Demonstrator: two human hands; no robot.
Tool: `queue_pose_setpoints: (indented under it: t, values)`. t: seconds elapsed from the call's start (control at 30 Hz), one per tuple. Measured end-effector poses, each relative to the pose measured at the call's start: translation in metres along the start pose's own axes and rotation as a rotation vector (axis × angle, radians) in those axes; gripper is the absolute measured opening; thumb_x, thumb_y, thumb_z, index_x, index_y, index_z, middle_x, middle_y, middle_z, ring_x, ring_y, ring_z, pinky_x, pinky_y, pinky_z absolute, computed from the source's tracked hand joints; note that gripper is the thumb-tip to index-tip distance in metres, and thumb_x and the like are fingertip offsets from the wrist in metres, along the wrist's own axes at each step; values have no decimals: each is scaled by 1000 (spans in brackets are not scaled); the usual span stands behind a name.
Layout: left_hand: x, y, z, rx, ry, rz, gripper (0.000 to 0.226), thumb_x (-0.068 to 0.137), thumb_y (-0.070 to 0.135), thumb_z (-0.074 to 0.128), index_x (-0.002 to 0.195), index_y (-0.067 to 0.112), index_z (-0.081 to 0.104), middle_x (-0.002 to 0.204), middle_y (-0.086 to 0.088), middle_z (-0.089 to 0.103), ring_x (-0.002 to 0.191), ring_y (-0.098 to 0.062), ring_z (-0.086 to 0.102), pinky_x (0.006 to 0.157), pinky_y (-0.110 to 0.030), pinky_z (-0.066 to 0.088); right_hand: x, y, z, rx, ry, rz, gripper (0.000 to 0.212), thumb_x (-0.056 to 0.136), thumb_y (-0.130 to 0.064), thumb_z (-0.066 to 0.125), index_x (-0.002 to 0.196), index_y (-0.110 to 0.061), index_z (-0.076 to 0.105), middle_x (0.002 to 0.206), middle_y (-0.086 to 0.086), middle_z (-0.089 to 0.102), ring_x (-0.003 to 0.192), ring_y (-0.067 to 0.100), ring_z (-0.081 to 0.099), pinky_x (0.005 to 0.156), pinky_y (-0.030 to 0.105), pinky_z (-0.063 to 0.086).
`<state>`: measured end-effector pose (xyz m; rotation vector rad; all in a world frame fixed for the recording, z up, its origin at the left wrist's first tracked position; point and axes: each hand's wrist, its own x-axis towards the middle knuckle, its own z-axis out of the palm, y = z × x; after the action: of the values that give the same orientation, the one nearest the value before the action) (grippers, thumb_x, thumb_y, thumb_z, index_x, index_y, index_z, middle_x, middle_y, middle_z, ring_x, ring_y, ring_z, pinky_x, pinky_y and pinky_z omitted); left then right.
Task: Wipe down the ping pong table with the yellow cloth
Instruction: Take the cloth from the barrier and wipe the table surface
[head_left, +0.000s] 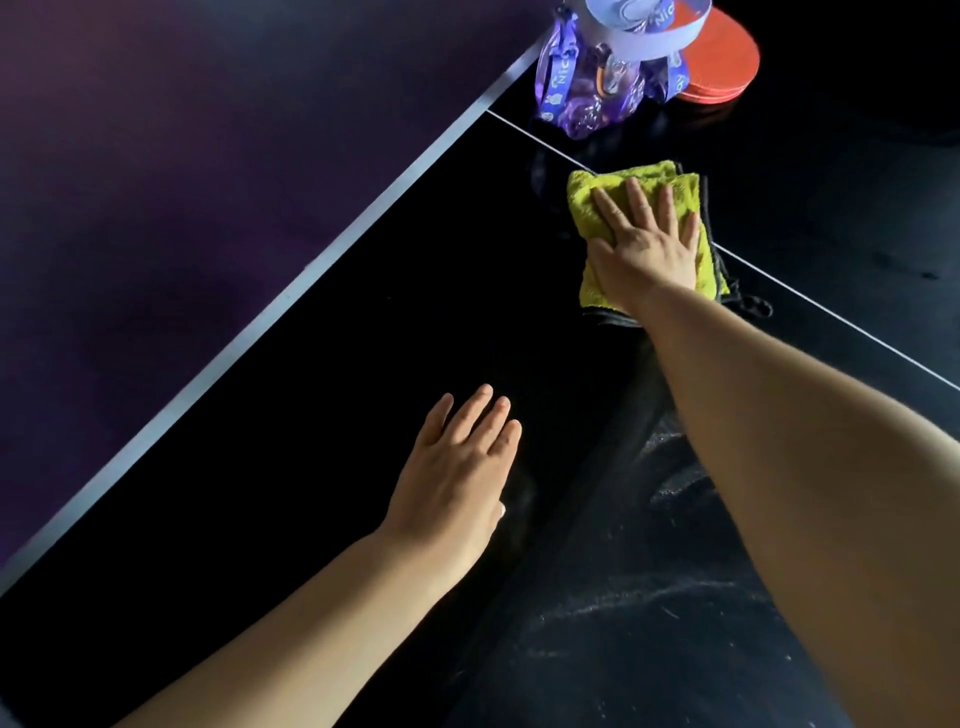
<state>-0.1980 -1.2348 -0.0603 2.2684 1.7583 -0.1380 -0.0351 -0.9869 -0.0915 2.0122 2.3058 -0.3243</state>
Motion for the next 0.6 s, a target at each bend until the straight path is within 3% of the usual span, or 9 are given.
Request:
queue_pose_setpoints:
  t: [0.1, 0.2, 0.37, 0.6]
  values:
    - [0, 2, 2, 24, 0, 0, 74, 91, 38, 54, 150, 18, 13, 158, -3, 2, 145, -20, -11, 117, -42, -8, -2, 27, -6, 13, -6, 37, 60, 95, -44, 35, 152, -46, 14, 164, -11, -2, 150, 20, -11, 119, 47, -9]
    - [2, 3, 3, 52, 30, -8, 76, 83, 37, 66, 146, 18, 29, 156, -4, 18, 146, -22, 2, 116, -42, -3, -16, 49, -9, 14, -19, 56, 62, 95, -41, 34, 153, -45, 12, 164, -9, -4, 149, 20, -13, 119, 47, -10]
    - [-1, 10, 3, 35, 74, -58, 77, 50, 28, 90, 121, 12, 62, 132, -9, 56, 130, -26, 45, 107, -44, 33, -52, 63, -8, 0, -39, 65, 64, 95, -39, 35, 153, -46, 8, 163, -9, -8, 149, 22, -15, 119, 47, -11]
    - [-31, 31, 10, 30, 158, -10, 67, 51, 15, 89, 114, 9, 67, 126, -12, 60, 123, -28, 51, 104, -44, 37, -131, 52, 5, -61, -71, -9, 66, 94, -42, 34, 153, -46, 4, 163, -7, -12, 148, 25, -18, 118, 51, -11]
